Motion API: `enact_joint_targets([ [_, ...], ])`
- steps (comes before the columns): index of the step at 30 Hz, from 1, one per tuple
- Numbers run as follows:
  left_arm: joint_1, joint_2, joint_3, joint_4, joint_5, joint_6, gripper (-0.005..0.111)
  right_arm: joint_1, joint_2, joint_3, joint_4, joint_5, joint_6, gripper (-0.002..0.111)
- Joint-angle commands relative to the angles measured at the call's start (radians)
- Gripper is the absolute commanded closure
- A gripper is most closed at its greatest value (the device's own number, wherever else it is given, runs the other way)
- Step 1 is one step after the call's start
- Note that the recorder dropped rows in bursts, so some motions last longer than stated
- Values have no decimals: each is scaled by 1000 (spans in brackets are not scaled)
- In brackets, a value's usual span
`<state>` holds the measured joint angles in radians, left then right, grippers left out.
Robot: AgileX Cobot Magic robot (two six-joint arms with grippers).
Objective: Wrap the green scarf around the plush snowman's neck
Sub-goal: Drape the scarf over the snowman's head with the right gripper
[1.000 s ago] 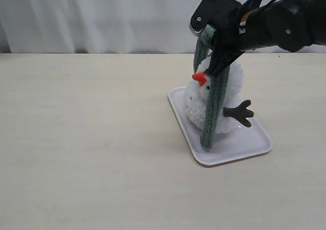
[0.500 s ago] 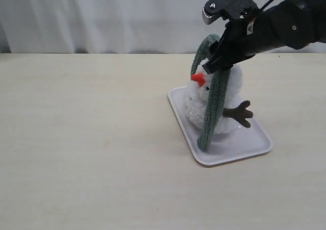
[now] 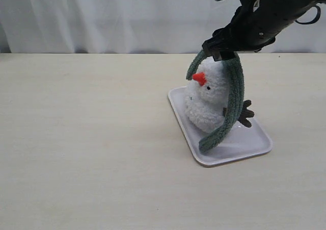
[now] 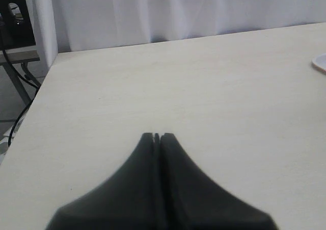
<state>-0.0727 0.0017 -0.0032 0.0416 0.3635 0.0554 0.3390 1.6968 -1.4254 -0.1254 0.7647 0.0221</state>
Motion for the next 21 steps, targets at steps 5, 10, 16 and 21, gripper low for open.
enact_joint_targets([
  [5,1,-2,3,-1,-9,-1,107,-2,0,-8,-13,16,9,60],
  [10,1,-2,3,-1,-9,-1,107,-2,0,7,-25,9,9,92],
  [16,1,-2,3,-1,-9,-1,107,-2,10,18,-33,-17,9,104],
  [21,1,-2,3,-1,-9,-1,107,-2,10,18,-38,-59,9,104],
])
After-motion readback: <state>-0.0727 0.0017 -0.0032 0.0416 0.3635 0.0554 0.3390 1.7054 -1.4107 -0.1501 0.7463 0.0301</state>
